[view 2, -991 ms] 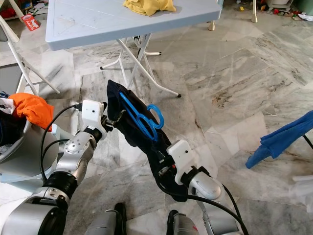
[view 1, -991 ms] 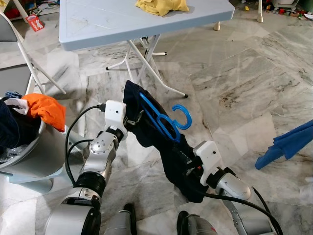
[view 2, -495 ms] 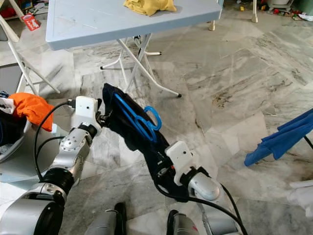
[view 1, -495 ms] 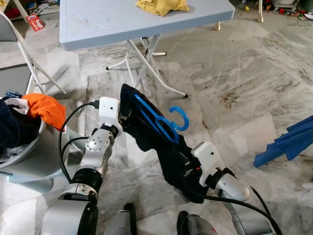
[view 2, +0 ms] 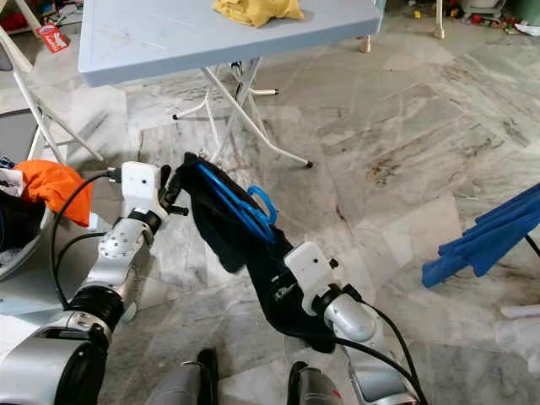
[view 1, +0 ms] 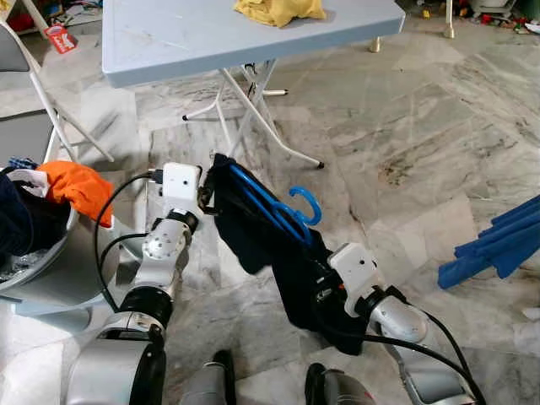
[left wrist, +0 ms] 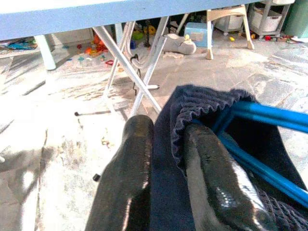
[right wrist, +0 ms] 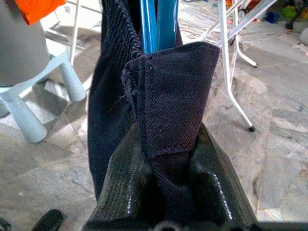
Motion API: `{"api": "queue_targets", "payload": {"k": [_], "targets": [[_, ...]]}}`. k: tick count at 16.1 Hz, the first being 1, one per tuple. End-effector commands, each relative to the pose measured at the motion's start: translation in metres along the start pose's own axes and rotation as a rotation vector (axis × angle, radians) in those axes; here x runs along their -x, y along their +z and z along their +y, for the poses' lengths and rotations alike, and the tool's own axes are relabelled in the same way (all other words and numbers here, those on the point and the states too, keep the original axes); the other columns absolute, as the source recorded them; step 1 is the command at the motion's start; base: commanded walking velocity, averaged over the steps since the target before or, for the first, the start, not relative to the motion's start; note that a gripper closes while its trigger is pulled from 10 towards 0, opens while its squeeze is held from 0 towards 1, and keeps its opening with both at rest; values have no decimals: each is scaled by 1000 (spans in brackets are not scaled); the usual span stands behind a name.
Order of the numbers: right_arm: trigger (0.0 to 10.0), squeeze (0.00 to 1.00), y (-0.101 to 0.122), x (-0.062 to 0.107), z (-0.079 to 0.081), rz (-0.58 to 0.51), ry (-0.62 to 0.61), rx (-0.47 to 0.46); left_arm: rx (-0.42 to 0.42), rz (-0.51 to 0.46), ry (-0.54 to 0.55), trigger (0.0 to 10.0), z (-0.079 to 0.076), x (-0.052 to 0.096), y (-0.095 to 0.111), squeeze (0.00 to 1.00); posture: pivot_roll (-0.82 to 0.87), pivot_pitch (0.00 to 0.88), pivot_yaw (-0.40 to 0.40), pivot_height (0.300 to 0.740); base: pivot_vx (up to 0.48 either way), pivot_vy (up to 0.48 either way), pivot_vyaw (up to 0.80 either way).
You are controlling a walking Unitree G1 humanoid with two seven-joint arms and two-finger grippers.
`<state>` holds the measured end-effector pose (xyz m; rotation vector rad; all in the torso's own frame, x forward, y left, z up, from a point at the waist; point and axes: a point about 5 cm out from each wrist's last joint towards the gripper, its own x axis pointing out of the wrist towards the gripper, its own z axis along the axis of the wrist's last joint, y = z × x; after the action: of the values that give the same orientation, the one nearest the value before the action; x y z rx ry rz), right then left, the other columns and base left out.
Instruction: Hang hanger
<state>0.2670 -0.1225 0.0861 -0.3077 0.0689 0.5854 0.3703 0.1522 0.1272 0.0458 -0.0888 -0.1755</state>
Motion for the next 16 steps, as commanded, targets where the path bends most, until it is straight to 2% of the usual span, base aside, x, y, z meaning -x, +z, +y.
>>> {"api": "queue_targets", "payload": {"k": [1,2,5,7,10,11,13,16], "targets": [[10000,0,-8,3,-1,43,-26,12,-18,-31,67,0,16,-1,8,0,-100,231,34,740,0,0,0],[10000,0,-16,3,0,90,-30,49,-40,-42,80,0,19,-2,11,0,-98,230,35,740,0,0,0],[10000,0,-27,8,-5,138,-46,88,-54,-33,107,0,26,-3,13,0,-98,230,39,740,0,0,0],[10000,0,-34,18,-16,161,-62,96,-58,-33,134,0,34,-3,17,0,-101,235,42,740,0,0,0],[10000,0,-41,31,-27,185,-35,130,-65,-28,152,0,39,-4,17,0,-104,236,46,740,0,0,0],[10000,0,-44,38,-30,200,2,184,-67,-22,161,0,41,-3,17,0,-106,237,48,740,0,0,0],[10000,0,-35,48,-40,126,2,125,-59,-1,181,0,45,-2,15,0,-107,237,50,740,0,0,0],[10000,0,-24,55,-55,74,-22,110,-36,34,201,0,47,1,8,0,-112,239,54,740,0,0,0]]}}
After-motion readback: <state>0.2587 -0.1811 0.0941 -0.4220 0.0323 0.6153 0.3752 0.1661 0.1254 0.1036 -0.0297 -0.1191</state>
